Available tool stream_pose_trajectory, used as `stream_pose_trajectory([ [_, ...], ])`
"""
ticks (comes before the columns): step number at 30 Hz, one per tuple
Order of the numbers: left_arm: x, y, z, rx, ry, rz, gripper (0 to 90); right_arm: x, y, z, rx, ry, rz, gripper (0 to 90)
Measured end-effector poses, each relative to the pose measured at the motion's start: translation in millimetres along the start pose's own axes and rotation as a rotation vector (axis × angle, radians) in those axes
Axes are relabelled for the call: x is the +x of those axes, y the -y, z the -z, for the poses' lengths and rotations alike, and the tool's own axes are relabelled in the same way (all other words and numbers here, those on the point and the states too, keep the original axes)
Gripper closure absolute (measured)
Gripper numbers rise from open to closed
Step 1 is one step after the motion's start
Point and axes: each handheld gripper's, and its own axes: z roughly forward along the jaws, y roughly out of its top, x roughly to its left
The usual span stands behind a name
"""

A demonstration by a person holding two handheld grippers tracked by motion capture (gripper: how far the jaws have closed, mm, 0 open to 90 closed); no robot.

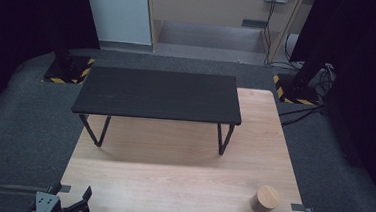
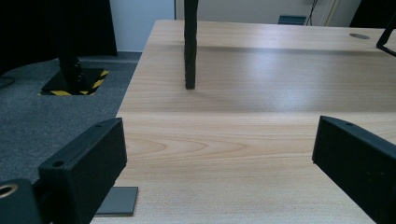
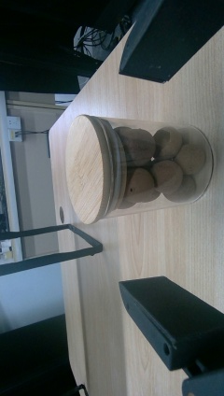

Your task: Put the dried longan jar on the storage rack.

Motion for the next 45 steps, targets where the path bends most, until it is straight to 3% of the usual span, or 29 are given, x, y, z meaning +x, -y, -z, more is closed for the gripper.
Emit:
stream_pose_trajectory([
  [18,-0.4,0.6,1.8,-0.004,0.004,0.001,1.7,2.3,9.8,0.5,-0.016,0.010,0.006,0.6],
  [45,0.4,-0.7,0.7,0.003,-0.005,0.000,1.7,4.4,20.4,-47.0,-0.018,0.064,0.045,2.9],
])
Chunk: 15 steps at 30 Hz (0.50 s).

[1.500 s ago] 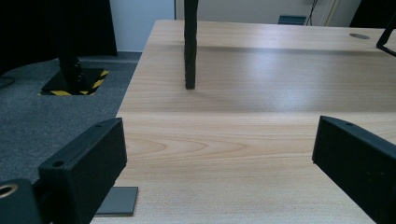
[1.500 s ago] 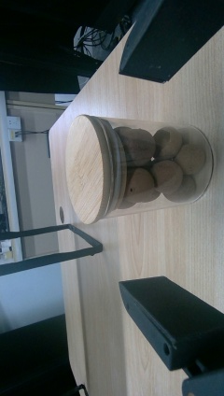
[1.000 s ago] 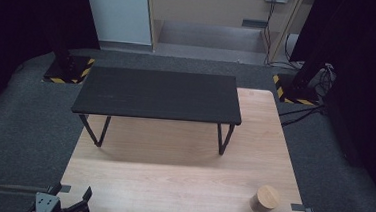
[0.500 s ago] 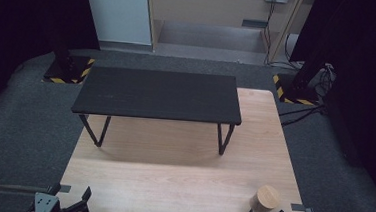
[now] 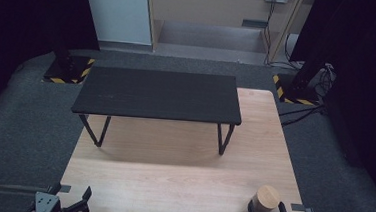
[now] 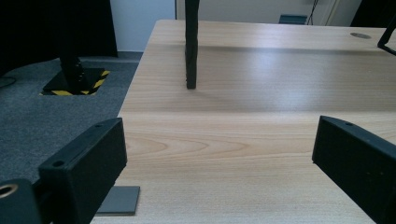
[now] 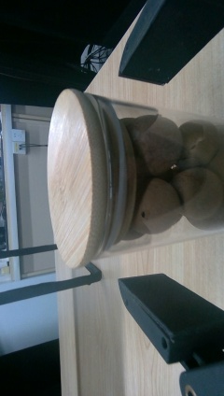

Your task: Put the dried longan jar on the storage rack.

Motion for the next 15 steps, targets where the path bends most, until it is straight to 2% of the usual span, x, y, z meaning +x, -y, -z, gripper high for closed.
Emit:
stream_pose_trajectory([
  [11,1.2,0.5,-1.7,0.005,0.000,0.003,1.8,1.8,2.1,-7.7,-0.008,0.015,0.004,12.4],
  [15,2.2,0.1,-1.6,0.005,-0.001,0.004,1.8,0.9,2.1,-7.2,-0.004,0.007,0.005,22.5],
])
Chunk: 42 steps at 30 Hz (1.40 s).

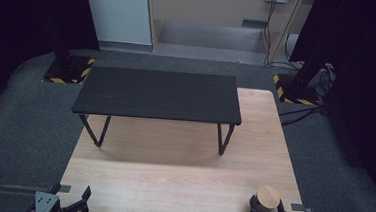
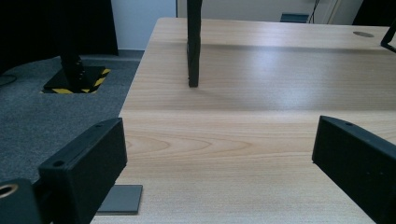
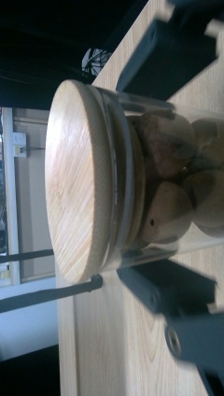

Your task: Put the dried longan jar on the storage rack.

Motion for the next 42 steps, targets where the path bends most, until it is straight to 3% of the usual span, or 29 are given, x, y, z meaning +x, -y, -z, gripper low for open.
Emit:
stream_pose_trajectory([
  [6,1.6,1.2,-0.1,0.002,0.000,0.004,1.8,0.5,-3.6,0.1,0.012,-0.003,0.013,25.3],
  [13,2.2,1.9,0.3,0.003,-0.002,0.006,1.9,5.3,-20.7,5.7,0.027,-0.013,0.012,25.7],
  [18,2.2,1.3,-0.4,0.001,0.005,0.007,1.9,12.6,-59.7,13.3,-0.013,-0.050,0.006,25.7],
  [19,2.2,1.3,-0.4,0.001,0.005,0.007,1.9,12.6,-59.7,13.3,-0.013,-0.050,0.006,25.7],
  [20,1.9,1.4,-0.6,0.001,0.008,0.008,1.9,15.2,-75.4,12.9,-0.023,-0.070,-0.002,25.7],
  [26,2.1,2.1,-0.2,0.000,0.019,0.013,1.9,26.1,-114.4,0.9,-0.032,-0.141,0.005,25.8],
  [36,3.9,1.4,5.7,-0.022,0.027,0.022,2.0,38.5,-158.0,-28.1,-0.041,-0.217,-0.054,25.8],
  [42,6.0,0.8,9.8,-0.030,0.033,0.025,1.9,49.2,-182.1,-44.2,-0.058,-0.234,-0.032,25.8],
])
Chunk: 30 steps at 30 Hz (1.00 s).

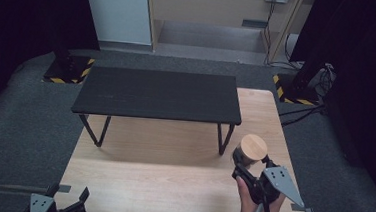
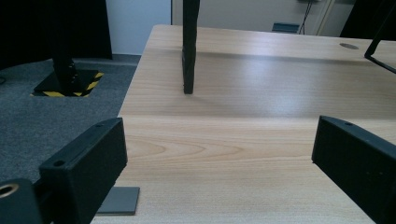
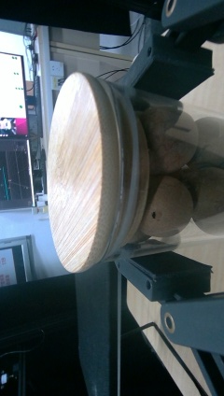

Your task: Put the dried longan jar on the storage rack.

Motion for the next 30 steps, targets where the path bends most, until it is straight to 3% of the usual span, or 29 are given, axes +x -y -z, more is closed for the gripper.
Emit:
stream_pose_trajectory([
  [16,-1.2,-0.4,-0.2,-0.006,0.026,0.009,2.0,10.6,-52.6,-50.1,-0.035,-0.053,0.058,25.8],
  [30,1.8,-0.6,-0.2,-0.005,0.027,0.015,2.1,16.9,-66.0,-100.5,-0.035,-0.064,0.069,25.9],
])
